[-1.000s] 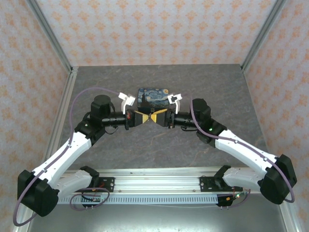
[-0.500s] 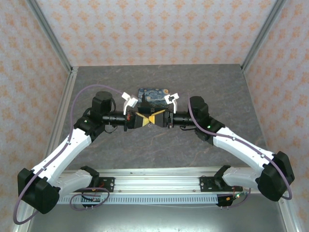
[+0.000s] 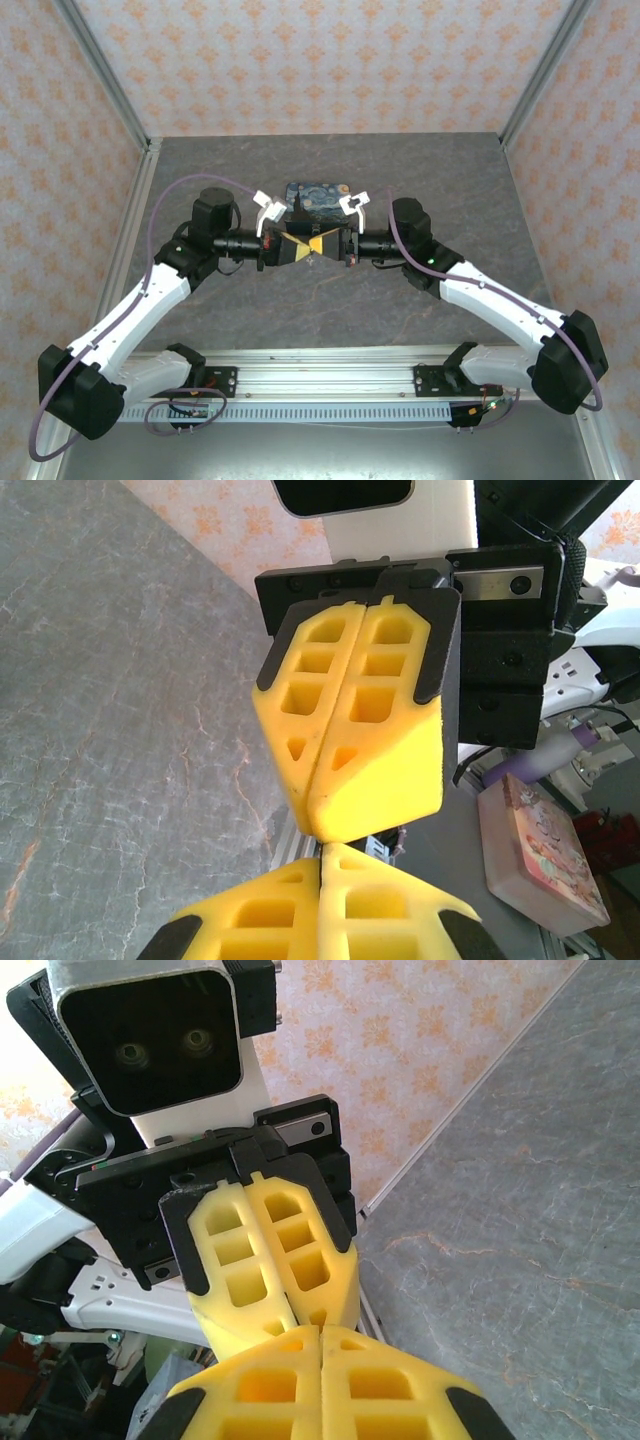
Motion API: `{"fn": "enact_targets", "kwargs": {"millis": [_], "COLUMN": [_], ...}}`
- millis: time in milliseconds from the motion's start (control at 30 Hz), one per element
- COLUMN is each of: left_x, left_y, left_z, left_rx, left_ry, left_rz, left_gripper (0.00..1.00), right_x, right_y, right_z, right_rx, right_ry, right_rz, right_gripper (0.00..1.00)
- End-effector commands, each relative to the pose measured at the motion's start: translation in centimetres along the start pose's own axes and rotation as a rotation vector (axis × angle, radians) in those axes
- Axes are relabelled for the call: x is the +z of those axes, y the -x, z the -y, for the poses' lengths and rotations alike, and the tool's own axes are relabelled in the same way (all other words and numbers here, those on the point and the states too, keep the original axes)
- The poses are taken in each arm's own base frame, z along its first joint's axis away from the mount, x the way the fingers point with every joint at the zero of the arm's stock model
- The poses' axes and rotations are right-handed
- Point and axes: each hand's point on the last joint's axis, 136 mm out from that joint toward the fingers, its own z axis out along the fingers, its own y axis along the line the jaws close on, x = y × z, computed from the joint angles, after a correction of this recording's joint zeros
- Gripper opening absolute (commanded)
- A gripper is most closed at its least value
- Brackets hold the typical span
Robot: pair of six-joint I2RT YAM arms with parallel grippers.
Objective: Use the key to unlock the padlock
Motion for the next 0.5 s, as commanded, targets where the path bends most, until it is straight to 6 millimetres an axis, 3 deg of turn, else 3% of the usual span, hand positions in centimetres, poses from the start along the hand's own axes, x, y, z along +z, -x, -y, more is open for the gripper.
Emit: {"fn": "enact_targets", "kwargs": {"millis": [0,33,133,233,333,467], "left_x": [-0.2,-0.3,-0.9,-2.3,-3.7,-4.8], "left_y": [1.0,1.2,2.0,2.3,1.2,-0.8], "left_z": [0.5,0.1,-2.0,-4.0,-5.8,-7.9], "left_rx": [0.004,-0.008,-0.091,-0.16,-0.206,-0.252], "left_ry": [0.011,0.034,0.156,0.311,0.445,0.549], "left_rz": [0.015,0.027,0.099,0.179,0.201,0.219], "left_gripper": [0.0,0.0,0.37,0.53,0.63,0.64], "right_x": [-0.1,-0.2,-0.9,-2.5,-3.4,-2.0], "right_y": [1.1,1.2,1.7,2.7,3.4,4.7], "right_z": [-1.1,-0.5,2.4,6.5,8.9,8.4], "right_rx": [-0.056,-0.057,-0.055,-0.045,-0.095,-0.15], "right_ry": [0.022,-0.019,-0.204,-0.456,-0.646,-0.625], "right_rz": [0.039,0.046,0.075,0.091,0.023,-0.049], "right_gripper": [0.0,0.0,0.0,0.0,0.0,0.0]}}
